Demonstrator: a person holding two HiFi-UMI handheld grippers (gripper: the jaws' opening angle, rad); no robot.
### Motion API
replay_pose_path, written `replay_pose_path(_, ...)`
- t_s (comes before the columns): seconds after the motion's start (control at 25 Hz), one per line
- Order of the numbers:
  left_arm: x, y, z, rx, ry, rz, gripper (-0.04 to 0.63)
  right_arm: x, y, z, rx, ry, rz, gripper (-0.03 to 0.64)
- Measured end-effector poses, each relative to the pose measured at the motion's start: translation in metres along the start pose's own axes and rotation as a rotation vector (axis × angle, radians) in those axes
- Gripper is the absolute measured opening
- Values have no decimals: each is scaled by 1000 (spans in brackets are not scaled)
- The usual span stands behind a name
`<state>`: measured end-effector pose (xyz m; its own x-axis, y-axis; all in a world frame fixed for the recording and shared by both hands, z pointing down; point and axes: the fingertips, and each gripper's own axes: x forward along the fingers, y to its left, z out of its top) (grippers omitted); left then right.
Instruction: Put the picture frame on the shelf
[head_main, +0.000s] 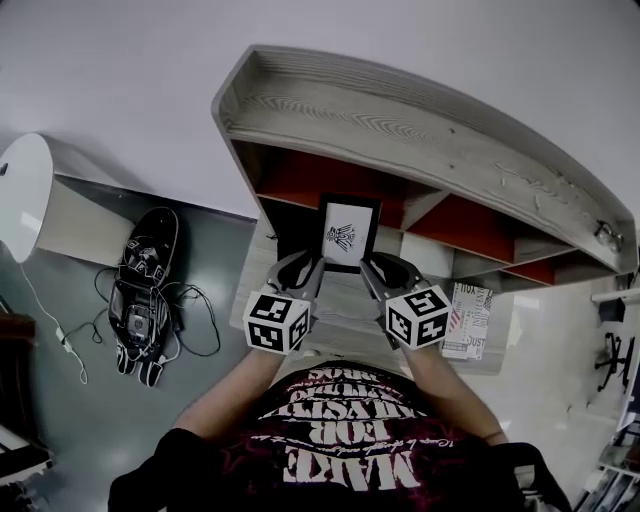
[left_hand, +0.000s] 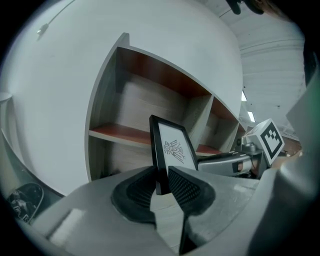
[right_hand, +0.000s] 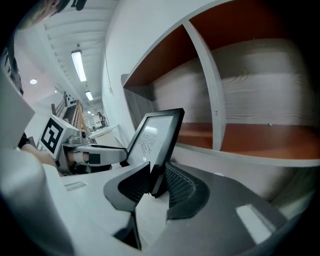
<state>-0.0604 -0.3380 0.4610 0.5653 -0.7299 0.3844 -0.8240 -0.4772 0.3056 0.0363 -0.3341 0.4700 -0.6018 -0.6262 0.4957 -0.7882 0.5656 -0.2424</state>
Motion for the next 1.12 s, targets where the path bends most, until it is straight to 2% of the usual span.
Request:
replay_pose_path(0.28,24,11,28,-20,-15,-1,81,12,-20,30,14,-36,1,116)
replay_pose_path(0.84,55,48,74,-105,-40,10,80,37,-29,61,204,-118,64,123)
replay_pose_path(1.12,65,58,75,-123,-48,28,77,43,-32,62,266,-170,53,120)
